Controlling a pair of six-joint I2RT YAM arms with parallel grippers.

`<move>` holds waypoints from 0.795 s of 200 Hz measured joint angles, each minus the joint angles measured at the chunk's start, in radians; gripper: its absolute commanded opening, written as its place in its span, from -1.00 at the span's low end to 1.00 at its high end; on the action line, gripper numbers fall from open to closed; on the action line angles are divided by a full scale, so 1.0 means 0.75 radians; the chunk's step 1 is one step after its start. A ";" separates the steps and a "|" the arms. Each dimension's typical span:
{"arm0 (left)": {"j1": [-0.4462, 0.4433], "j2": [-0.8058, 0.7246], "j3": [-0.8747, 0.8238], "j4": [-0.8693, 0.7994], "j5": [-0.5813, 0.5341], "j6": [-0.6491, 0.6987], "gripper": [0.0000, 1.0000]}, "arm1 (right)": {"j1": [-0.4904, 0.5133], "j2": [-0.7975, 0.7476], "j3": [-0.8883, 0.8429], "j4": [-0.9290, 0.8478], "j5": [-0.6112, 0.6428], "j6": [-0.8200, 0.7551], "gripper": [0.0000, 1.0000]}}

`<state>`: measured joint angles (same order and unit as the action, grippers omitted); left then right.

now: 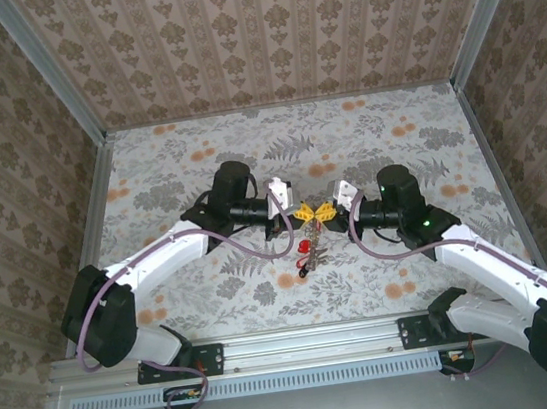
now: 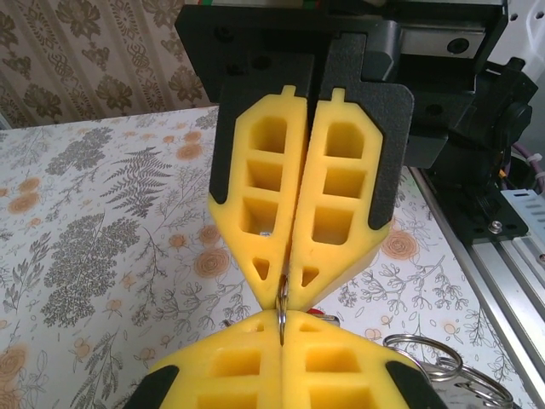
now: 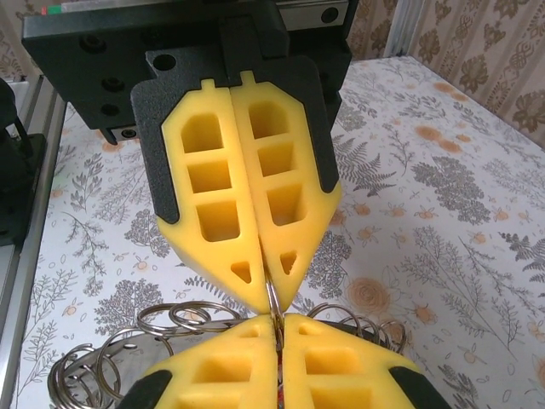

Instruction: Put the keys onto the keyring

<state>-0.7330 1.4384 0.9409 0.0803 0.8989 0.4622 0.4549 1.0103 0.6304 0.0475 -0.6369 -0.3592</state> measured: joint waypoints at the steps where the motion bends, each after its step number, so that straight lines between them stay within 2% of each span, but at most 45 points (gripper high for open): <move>1: 0.001 0.000 -0.001 0.000 0.001 0.000 -1.00 | 0.000 0.001 0.000 0.001 0.000 -0.002 -0.93; 22: 0.002 0.000 -0.002 -0.006 0.000 0.002 -0.98 | 0.000 0.007 0.002 -0.003 -0.004 -0.006 -1.00; 58: -0.010 -0.001 0.023 -0.110 -0.052 0.063 -0.68 | 0.003 0.025 0.046 -0.105 0.001 -0.033 -1.00; 105: -0.067 0.009 0.172 -0.403 -0.233 0.266 -0.61 | 0.022 0.044 0.158 -0.315 0.069 -0.113 -1.00; 159: -0.088 0.032 0.184 -0.451 -0.279 0.308 -0.59 | 0.054 0.053 0.208 -0.419 0.105 -0.158 -1.00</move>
<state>-0.7990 1.4620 1.0790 -0.2577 0.6899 0.6933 0.4953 1.0504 0.7860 -0.2665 -0.5583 -0.4774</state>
